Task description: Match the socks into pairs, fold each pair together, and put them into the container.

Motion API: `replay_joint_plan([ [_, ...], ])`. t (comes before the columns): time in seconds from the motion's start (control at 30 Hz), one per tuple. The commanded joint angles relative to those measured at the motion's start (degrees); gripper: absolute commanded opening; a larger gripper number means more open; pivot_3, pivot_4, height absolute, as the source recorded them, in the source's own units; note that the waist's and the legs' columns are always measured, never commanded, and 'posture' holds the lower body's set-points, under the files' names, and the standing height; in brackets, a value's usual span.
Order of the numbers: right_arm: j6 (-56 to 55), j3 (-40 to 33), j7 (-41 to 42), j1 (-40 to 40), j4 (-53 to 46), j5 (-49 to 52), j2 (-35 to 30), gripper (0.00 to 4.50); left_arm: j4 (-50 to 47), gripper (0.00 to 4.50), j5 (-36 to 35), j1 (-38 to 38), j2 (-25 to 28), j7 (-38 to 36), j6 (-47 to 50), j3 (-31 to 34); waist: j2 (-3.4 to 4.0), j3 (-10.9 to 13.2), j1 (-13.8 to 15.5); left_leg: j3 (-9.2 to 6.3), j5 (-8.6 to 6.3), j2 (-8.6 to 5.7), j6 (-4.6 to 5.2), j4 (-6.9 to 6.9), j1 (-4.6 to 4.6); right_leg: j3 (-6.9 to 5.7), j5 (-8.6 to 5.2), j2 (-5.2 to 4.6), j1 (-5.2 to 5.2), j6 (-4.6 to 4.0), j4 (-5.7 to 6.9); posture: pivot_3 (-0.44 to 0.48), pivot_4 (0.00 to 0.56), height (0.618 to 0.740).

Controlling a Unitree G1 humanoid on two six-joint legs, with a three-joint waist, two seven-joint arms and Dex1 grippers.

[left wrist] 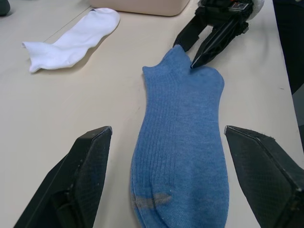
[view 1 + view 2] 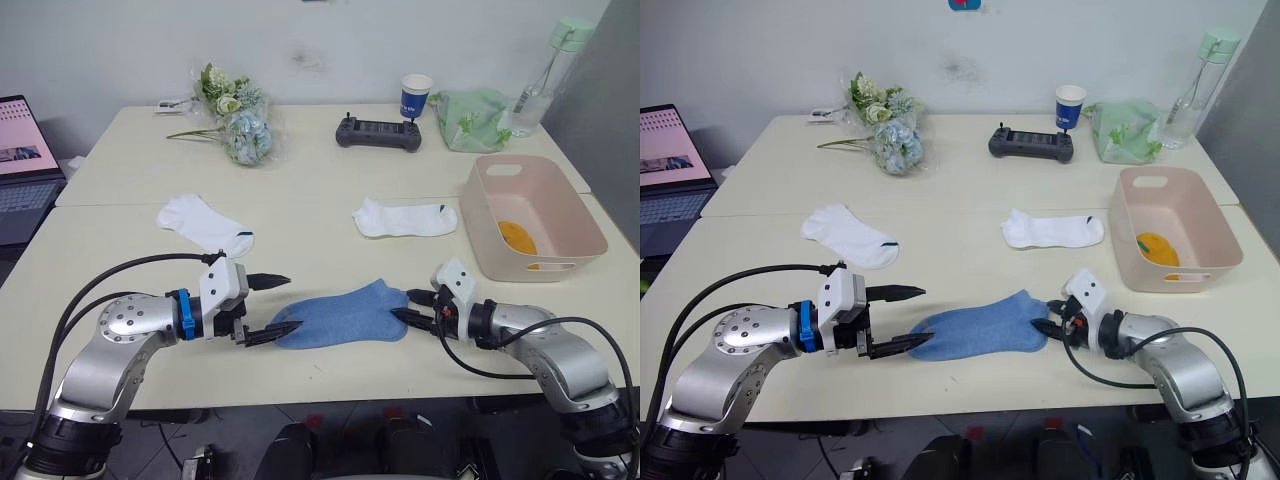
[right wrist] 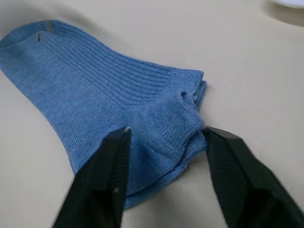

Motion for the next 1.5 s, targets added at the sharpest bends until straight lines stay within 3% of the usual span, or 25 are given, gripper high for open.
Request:
replay_joint_plan([
  [0.03,0.71,-1.64,-0.31,-0.73,-1.46,0.78,-0.27,1.03,-1.63,3.95,-0.18,-0.49,-0.60,0.66,-0.09,-0.52,0.00,0.00,0.01,0.00,0.00,0.00,0.00,0.00,0.00,0.00,0.00,0.00,0.00,0.00,0.00,0.000,0.150,0.740],
  [0.13,2.27,-2.85,-0.52,-0.90,-1.42,2.67,0.84,0.04,-2.07,3.95,-0.43,-0.78,-0.85,0.69,0.33,-0.82,0.00,0.00,0.01,0.00,0.00,0.00,0.00,0.00,0.00,0.00,0.00,0.00,0.00,0.00,0.00,0.000,0.150,0.740],
  [0.37,3.98,-6.28,3.40,-1.61,1.28,5.88,-1.68,0.04,-0.81,3.95,-0.23,-3.75,-1.14,-0.53,1.53,-3.26,0.00,0.00,0.01,0.01,0.00,-0.02,0.00,0.01,0.00,0.00,0.00,0.00,0.01,0.00,-0.01,0.000,0.150,0.740],
  [0.47,2.89,-7.63,6.32,-2.40,4.27,6.47,-4.08,0.00,1.47,3.34,0.88,-6.47,-2.89,-1.09,1.25,-6.57,0.00,0.00,0.08,0.02,0.00,-0.04,0.01,0.02,0.00,-0.02,0.00,0.00,0.03,0.00,-0.01,0.000,0.150,0.740],
  [0.77,1.93,-7.18,9.81,-3.59,6.62,6.38,-5.06,0.00,14.33,0.44,8.76,-16.06,-11.88,-0.70,-1.91,-16.65,0.00,0.00,0.02,0.09,0.00,-0.02,0.00,0.05,-0.01,-0.02,0.00,0.02,0.03,0.00,0.01,0.000,0.150,0.740],
  [0.83,1.78,-7.28,9.98,-3.49,6.50,6.36,-5.01,0.00,16.84,0.03,10.92,-17.38,-13.44,-0.33,-2.60,-18.44,0.00,0.00,-0.07,0.10,0.00,-0.02,0.00,0.06,-0.01,-0.01,0.00,0.02,0.03,0.00,0.01,0.000,0.150,0.740],
  [1.03,2.65,-8.30,10.69,-3.45,4.65,8.70,-4.74,0.00,20.96,0.03,16.04,-17.75,-14.89,1.00,-2.86,-22.01,0.00,0.00,-0.08,0.08,0.00,-0.02,0.00,0.06,-0.02,-0.01,0.00,0.02,0.01,0.00,0.02,0.000,0.150,0.740],
  [1.17,8.16,-9.10,11.30,-4.64,1.05,16.08,-3.07,0.00,23.04,0.03,18.61,-16.77,-15.62,1.61,-3.48,-23.91,0.00,-0.01,-0.01,0.05,0.00,-0.03,-0.01,0.09,0.00,-0.02,0.00,0.00,0.05,0.00,0.01,0.000,0.150,0.740],
  [1.3,16.11,-10.22,7.21,-7.77,-1.74,26.27,3.10,0.00,22.36,0.03,18.73,-15.48,-15.95,2.05,-3.47,-23.67,0.03,-0.07,-0.06,0.01,0.00,-0.02,-0.01,0.12,0.04,-0.02,0.00,0.00,0.11,0.00,0.02,0.000,0.150,0.740],
  [1.5,21.20,-9.18,0.18,-12.19,1.60,32.10,13.14,0.00,21.63,0.03,18.37,-14.76,-15.57,2.48,-3.51,-22.81,0.06,-0.13,-0.05,-0.07,0.00,-0.06,-0.01,0.13,0.04,-0.04,0.00,-0.02,0.13,0.00,0.01,0.000,0.150,0.740],
])
